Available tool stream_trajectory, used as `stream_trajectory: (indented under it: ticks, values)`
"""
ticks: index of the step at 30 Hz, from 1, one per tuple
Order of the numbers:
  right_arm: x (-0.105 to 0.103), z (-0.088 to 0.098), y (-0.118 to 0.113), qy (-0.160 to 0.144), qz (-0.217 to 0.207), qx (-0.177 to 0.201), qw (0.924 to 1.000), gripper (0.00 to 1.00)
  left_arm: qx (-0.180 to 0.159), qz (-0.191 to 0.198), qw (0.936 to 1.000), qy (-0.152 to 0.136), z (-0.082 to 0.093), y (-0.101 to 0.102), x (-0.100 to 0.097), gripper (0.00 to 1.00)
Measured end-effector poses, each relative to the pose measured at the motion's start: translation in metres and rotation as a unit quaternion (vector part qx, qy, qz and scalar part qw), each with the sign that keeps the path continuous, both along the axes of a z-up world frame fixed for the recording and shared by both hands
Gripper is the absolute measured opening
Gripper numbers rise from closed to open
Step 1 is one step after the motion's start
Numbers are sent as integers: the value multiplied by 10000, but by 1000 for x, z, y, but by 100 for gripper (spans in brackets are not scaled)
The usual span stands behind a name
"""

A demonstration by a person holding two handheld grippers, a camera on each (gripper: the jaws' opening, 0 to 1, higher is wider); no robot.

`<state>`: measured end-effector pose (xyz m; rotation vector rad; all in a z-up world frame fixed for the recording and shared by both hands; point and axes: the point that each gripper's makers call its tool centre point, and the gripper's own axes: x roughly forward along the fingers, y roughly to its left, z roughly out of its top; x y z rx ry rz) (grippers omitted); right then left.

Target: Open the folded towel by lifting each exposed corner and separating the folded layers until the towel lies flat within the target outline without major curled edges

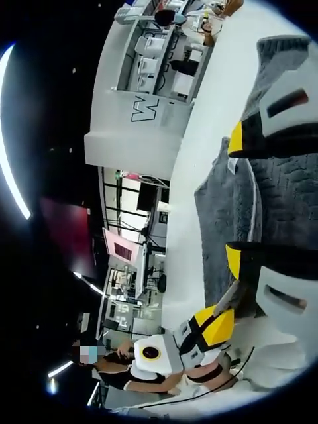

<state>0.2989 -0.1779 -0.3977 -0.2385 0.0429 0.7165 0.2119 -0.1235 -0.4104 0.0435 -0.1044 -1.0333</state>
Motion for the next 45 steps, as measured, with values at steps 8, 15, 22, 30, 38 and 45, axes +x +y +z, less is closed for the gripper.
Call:
stream_trajectory:
  ticks: [8, 15, 22, 30, 38, 45]
  values:
    - [11, -2, -1, 99, -88, 31, 9999, 47, -23, 38, 10000, -33, 1, 4, 0, 1]
    - [19, -5, 3, 158, -94, 21, 9998, 47, -13, 73, 10000, -33, 1, 7, 0, 1]
    - [29, -9, 3, 274, -132, -60, 9995, 47, -30, 107, 9999, -17, 1, 10, 2, 1]
    - [41, -11, -4, 319, -287, -87, 9990, 46, -84, 126, 9999, 0, 2, 15, 3, 1]
    - [49, -15, -1, 437, -278, -31, 9987, 45, -108, 141, 9998, -8, 2, 17, 2, 1]
    - [59, -19, -5, 496, -474, -89, 9976, 43, -136, 156, 9998, 11, 3, 19, 3, 1]
